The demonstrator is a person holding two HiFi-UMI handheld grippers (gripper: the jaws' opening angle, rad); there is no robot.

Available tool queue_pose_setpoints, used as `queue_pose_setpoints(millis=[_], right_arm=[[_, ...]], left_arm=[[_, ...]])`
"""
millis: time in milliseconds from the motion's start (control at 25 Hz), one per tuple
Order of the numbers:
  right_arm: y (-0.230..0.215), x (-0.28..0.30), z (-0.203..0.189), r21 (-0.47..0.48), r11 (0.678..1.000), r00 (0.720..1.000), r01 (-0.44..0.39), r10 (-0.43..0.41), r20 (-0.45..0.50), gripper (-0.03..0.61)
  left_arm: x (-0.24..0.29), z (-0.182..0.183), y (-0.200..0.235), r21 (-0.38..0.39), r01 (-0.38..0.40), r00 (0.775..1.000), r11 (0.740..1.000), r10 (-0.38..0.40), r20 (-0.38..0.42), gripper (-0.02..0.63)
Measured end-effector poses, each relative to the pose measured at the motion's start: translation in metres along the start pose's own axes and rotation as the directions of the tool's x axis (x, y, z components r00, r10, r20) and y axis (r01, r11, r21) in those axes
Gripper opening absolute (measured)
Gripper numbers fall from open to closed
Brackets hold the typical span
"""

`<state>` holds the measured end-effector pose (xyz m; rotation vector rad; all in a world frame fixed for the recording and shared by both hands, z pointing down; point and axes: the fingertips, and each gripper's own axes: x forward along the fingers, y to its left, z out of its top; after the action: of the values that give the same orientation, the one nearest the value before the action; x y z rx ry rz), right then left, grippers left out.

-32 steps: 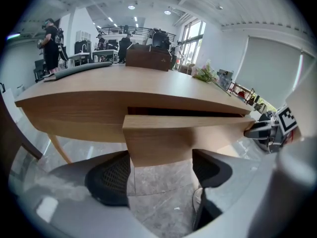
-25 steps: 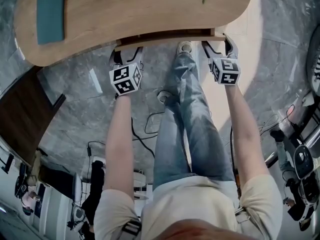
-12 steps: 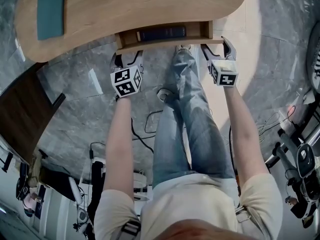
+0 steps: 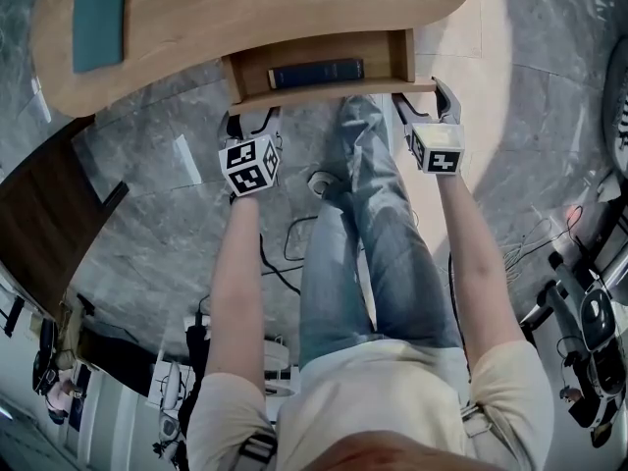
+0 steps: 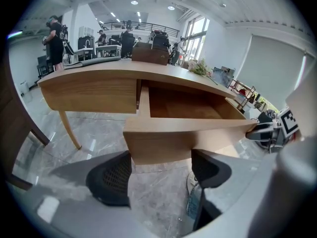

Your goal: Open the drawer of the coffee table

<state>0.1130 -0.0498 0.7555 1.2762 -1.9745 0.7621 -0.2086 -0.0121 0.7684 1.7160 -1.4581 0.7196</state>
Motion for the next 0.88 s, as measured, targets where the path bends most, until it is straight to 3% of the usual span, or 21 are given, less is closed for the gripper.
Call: queue_pose_setpoints(millis=[880], right_arm=[[0.012, -0.025, -0.047, 0.000, 1.000, 1.000, 0.007, -0.007, -0.022, 0.365]], left_arm=[[-0.023, -0.052, -0.009, -0.014, -0.006, 1.000, 1.000, 0.005, -0.011, 0.385]])
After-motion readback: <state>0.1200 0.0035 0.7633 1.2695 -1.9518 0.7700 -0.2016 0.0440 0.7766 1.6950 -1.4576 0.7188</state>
